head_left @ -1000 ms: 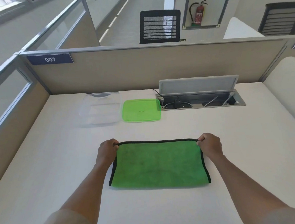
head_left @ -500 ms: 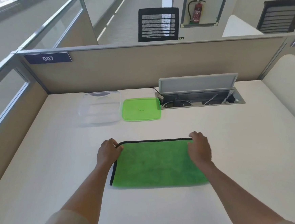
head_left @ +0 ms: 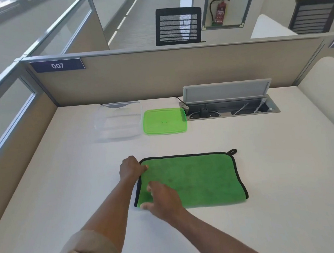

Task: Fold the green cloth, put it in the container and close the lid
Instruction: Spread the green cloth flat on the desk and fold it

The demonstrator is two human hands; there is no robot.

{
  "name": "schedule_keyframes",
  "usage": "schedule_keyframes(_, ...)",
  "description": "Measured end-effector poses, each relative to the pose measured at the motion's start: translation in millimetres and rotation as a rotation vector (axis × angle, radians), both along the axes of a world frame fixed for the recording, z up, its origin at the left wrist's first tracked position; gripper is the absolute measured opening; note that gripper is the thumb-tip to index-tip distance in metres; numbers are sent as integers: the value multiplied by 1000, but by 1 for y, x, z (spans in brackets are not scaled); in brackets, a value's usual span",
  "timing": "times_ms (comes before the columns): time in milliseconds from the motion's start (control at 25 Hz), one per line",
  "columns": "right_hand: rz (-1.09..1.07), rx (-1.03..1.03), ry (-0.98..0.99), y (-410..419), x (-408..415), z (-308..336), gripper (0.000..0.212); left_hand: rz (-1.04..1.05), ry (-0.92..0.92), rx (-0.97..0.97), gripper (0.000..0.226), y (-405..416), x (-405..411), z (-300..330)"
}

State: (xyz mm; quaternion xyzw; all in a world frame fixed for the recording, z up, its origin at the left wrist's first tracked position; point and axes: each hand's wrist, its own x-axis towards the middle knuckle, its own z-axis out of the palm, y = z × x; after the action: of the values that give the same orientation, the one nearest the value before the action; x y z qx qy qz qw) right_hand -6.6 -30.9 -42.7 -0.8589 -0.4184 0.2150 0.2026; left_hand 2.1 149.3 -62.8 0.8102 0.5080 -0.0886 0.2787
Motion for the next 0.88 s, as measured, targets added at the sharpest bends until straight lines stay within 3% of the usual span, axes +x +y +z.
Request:
schedule_keyframes(200,70,-136,-287,19,-30,-21,67,9,-33,-164,29,10,0,-2)
schedule_keyframes(400,170,-172,-445,30,-38,-29,48,-6,-85,-173,30,16,-1,-1)
schedule_keyframes(520,194,-149,-456,31,-41,-27,39,-40,-109,-163,33,20,-4,-2)
schedule_keyframes(800,228,-113,-447,29,-42,-27,43,-11,-230,-111,22,25,-13,-5)
schedule_keyframes(880,218,-116,-442,30,-42,-26,42,8,-250,-116,30,27,-13,-7)
